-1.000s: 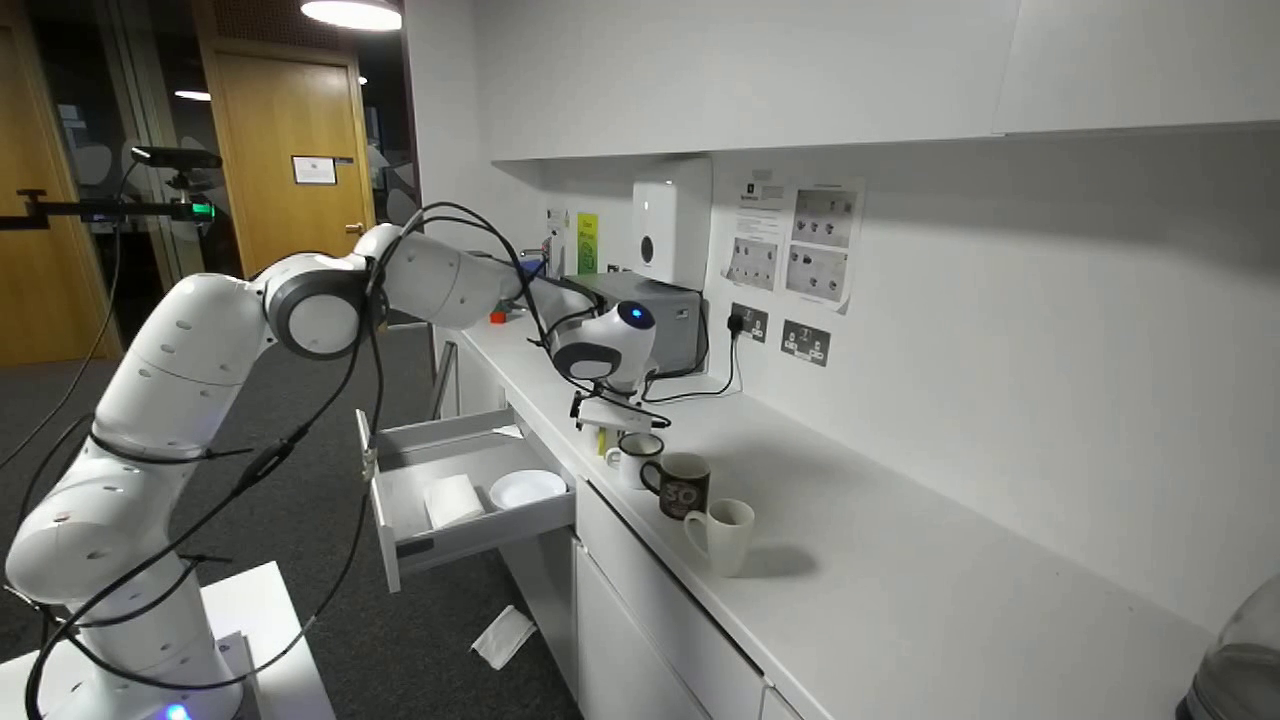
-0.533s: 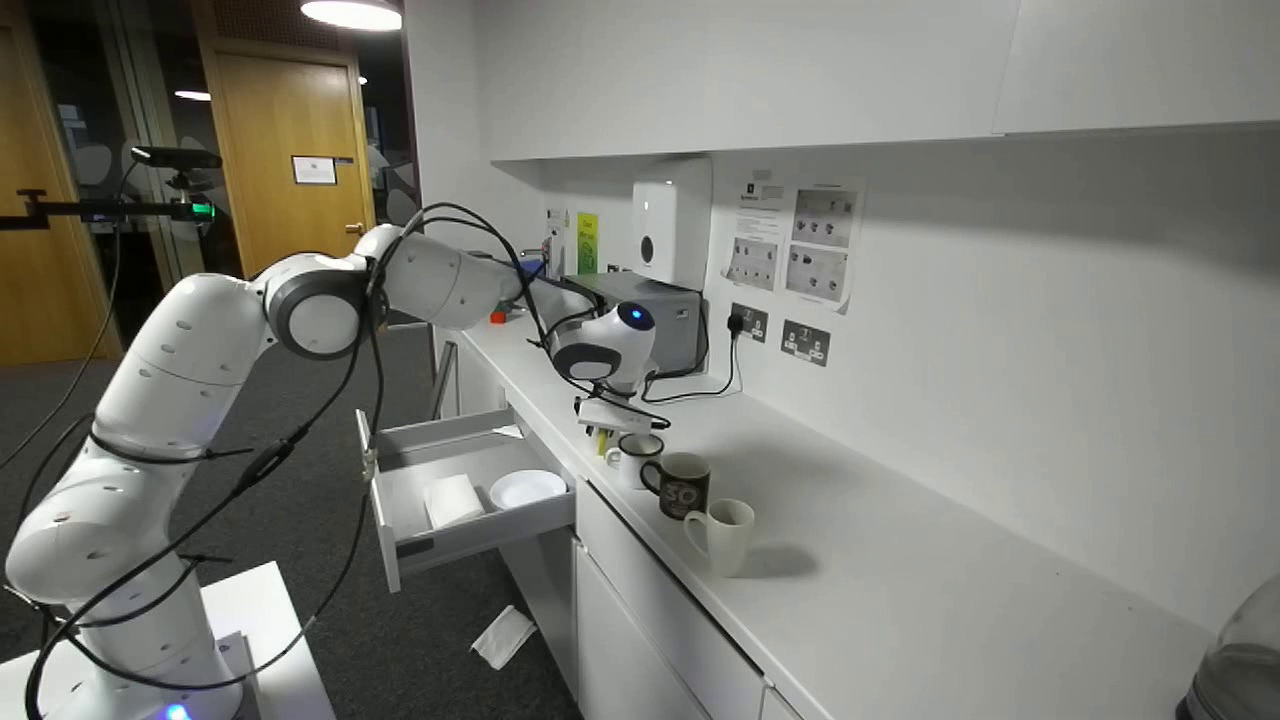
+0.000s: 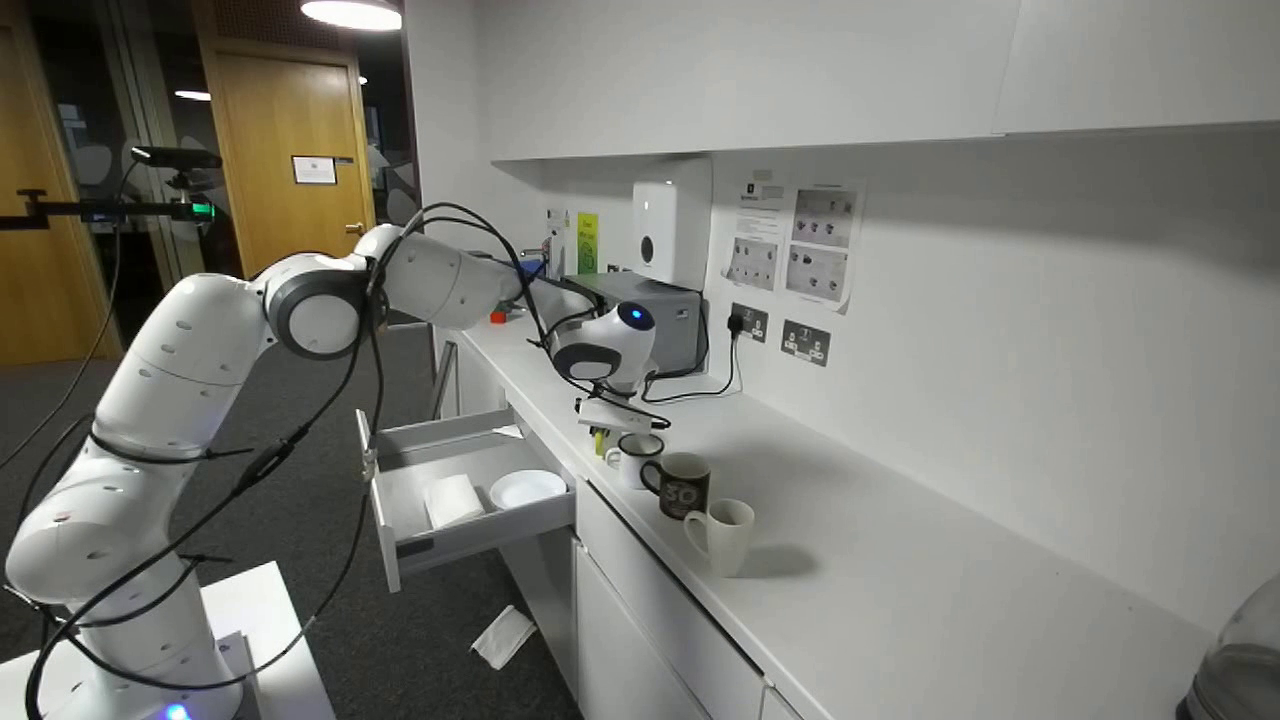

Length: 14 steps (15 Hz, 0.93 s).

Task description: Pick the cup and put it in the drawer

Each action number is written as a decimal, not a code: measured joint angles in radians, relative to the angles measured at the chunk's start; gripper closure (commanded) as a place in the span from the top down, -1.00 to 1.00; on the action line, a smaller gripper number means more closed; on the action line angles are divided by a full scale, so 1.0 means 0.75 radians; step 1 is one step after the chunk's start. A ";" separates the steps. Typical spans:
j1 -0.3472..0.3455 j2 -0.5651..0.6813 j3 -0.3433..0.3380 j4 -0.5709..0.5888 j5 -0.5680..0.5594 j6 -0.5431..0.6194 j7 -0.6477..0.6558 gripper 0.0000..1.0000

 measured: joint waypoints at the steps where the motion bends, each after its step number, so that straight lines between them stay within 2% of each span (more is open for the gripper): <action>1: 0.000 0.000 0.000 0.000 0.000 0.000 0.000 -0.91; 9: -0.003 -0.026 -0.001 -0.007 0.000 0.000 0.000 -0.91; 14: -0.007 -0.135 -0.004 -0.108 0.015 0.004 0.002 -0.91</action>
